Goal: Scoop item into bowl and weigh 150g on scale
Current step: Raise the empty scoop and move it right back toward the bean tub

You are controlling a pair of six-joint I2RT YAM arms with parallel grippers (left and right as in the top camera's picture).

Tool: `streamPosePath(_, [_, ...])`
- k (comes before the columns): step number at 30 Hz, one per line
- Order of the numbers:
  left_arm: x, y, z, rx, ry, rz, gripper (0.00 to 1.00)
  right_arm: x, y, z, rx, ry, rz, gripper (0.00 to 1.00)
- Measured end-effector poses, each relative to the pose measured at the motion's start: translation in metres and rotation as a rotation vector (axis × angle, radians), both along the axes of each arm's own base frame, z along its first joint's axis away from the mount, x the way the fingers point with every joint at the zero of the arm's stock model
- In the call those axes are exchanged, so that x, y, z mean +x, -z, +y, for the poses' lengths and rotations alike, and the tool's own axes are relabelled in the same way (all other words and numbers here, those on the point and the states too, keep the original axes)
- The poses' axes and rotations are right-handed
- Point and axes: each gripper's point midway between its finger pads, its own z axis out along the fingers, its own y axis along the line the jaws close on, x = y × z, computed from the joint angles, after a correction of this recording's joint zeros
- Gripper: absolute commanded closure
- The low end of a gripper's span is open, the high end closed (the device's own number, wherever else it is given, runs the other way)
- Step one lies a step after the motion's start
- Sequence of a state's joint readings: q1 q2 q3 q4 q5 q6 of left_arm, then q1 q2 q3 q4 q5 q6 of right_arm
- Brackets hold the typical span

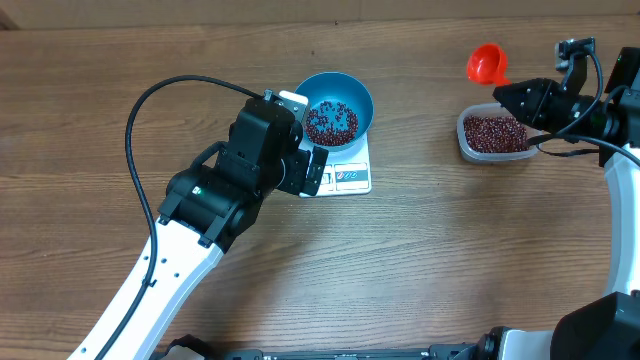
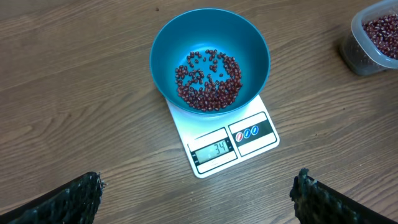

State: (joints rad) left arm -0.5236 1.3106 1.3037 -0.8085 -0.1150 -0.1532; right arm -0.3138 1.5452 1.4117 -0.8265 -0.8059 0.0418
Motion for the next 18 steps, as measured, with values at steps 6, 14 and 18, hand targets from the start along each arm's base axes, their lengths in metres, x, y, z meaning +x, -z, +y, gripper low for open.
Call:
streamPosePath(6, [0.0, 0.0, 0.0, 0.0, 0.0, 0.0, 0.0, -0.001, 0.015, -0.015, -0.08, 0.069, 0.056, 0.96])
streamPosePath(14, [0.0, 0.0, 0.0, 0.0, 0.0, 0.0, 0.0, -0.002, 0.029, -0.035, -0.184, 0.154, 0.11, 0.96])
streamPosePath(18, [0.0, 0.0, 0.0, 0.0, 0.0, 0.0, 0.0, -0.005, 0.037, -0.045, -0.231, 0.19, 0.145, 0.96])
